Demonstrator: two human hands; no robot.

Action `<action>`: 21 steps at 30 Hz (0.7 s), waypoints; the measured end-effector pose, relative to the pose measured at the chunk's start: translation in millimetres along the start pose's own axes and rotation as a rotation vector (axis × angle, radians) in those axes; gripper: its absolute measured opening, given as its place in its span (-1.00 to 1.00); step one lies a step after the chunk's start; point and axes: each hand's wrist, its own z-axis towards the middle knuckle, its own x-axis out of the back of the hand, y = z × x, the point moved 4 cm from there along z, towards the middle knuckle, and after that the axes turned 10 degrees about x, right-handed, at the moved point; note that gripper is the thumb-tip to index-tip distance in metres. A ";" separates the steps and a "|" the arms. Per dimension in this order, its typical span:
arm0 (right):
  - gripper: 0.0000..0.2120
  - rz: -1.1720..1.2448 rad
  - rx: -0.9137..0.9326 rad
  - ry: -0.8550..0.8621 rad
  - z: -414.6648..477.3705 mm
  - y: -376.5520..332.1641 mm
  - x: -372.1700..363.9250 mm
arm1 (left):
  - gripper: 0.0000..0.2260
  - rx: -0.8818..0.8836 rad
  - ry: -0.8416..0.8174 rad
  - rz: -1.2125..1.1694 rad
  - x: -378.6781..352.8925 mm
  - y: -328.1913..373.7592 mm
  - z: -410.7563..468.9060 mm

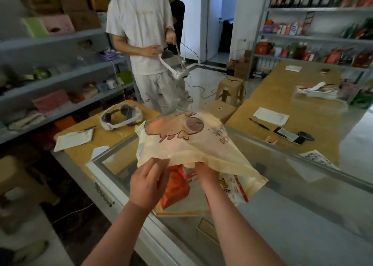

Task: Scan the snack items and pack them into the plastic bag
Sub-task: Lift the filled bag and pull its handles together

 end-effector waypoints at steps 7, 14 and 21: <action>-0.80 -0.131 0.316 0.093 -27.8 20.3 30.0 | -0.74 0.017 -0.075 0.115 -11.0 -12.9 -42.1; -0.56 -0.458 0.200 0.558 -57.9 73.1 98.1 | -0.57 0.715 -0.059 0.030 -1.0 -39.4 -81.0; -0.71 -0.285 -0.153 0.322 -25.6 98.1 128.8 | -0.71 1.075 -0.305 -0.013 -4.6 -49.3 -102.3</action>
